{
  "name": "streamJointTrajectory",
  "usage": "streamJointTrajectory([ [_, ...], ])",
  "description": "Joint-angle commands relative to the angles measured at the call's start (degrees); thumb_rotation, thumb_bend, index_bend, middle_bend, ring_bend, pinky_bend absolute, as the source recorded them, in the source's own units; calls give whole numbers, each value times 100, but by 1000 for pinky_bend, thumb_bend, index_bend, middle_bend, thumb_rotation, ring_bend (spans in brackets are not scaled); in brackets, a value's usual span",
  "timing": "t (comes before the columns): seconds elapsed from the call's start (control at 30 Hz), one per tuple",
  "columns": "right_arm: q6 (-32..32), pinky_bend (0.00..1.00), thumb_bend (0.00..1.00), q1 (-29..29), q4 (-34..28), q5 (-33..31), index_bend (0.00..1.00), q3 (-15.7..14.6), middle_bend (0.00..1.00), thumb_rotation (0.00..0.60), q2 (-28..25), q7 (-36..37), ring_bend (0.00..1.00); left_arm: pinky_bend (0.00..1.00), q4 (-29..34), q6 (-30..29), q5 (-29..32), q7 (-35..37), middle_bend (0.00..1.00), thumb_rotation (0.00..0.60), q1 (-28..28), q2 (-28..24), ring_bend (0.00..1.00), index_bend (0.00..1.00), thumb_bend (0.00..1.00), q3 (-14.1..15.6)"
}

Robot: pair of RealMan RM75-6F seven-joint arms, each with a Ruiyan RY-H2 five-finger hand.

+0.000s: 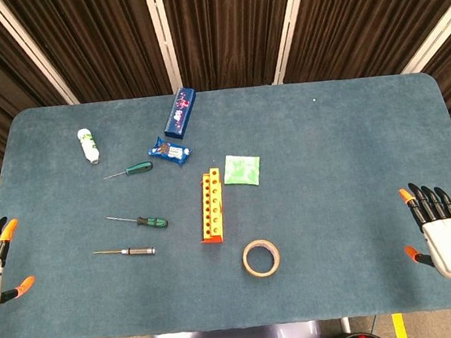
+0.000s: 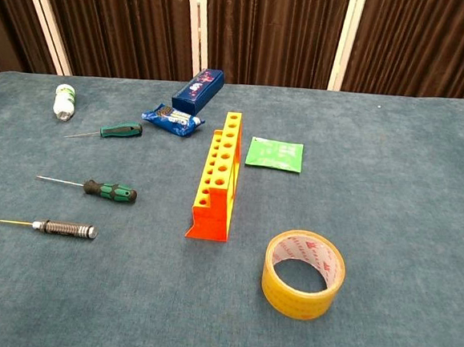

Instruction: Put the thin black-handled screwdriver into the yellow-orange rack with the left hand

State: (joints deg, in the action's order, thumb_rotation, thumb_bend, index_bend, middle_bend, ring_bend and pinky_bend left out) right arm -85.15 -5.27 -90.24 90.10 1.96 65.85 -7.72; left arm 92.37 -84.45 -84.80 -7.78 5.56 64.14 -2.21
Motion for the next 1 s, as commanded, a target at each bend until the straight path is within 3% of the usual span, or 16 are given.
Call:
streamJointTrajectory([
  [0.03,24,0,0,-19,8,0,0,5,0,600,0,7,0,0,-3,-17,-8,8,0,600,-13,-3,0,0,0,5],
  [0.87,31,0,0,35,-158,-96,1,-18,0,600,-69,119,0,0,227,247,103,-115,0,600,97,-41,0,3,0,-3],
  [1.0,37,0,0,43,-204,-58,2,-49,0,600,-83,144,0,0,509,641,283,-380,0,600,324,6,0,112,29,-60],
])
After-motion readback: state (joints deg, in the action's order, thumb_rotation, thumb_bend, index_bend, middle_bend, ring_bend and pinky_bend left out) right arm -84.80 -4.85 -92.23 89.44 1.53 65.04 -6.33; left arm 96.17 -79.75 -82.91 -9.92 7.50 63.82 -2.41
